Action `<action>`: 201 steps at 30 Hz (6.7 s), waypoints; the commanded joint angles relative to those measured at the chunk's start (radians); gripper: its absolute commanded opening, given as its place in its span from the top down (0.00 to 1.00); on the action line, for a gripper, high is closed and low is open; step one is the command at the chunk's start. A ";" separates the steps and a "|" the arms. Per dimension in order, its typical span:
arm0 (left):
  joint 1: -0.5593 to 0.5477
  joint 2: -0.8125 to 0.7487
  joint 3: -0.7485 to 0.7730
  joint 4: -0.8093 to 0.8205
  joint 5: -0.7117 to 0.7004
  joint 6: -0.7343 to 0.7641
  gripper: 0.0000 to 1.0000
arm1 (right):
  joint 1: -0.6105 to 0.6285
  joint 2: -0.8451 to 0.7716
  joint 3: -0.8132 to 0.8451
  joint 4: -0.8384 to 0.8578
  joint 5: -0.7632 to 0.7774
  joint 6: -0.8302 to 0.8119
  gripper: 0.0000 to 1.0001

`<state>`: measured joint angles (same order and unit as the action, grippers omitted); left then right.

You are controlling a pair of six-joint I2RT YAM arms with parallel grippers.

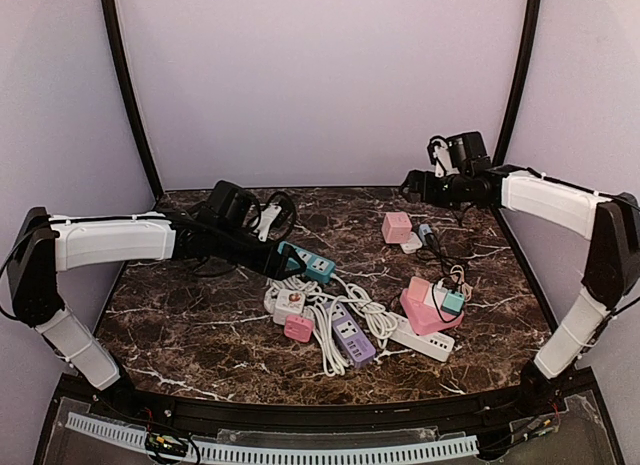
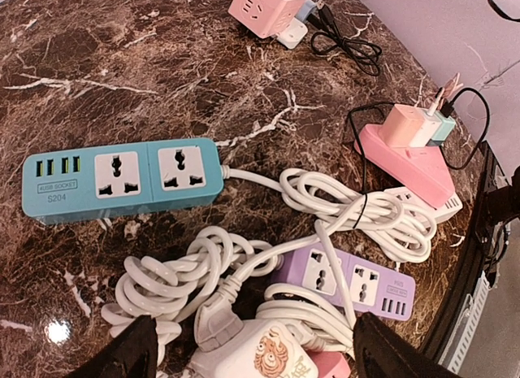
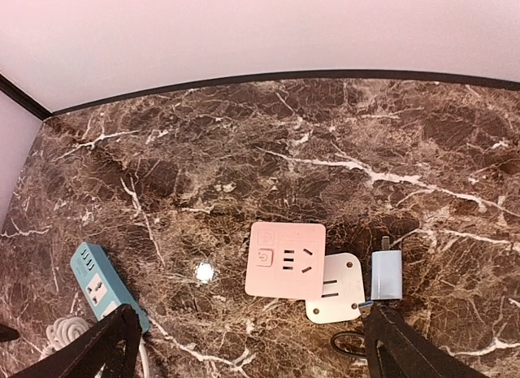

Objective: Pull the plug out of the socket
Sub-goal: Place the plug at the center of the board, then adjust the socket at the center of the board, then remove the plug from the socket.

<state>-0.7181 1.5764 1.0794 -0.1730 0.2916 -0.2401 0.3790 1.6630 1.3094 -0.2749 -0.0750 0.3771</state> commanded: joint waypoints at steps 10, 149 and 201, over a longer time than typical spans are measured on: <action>-0.005 -0.032 0.064 -0.111 -0.005 0.056 0.17 | 0.363 -0.396 -0.254 -0.058 0.048 0.034 0.05; -0.311 0.024 0.005 -0.280 -0.605 -0.191 0.55 | 0.629 -0.366 -0.503 0.067 0.344 0.257 0.01; -0.237 -0.405 -0.441 0.062 -0.392 -0.279 0.05 | 0.778 0.018 -0.230 0.159 0.194 0.042 0.04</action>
<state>-0.9661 1.2228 0.6788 -0.0914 -0.0956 -0.4644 1.1461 1.6135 1.0039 -0.0780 0.1272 0.4259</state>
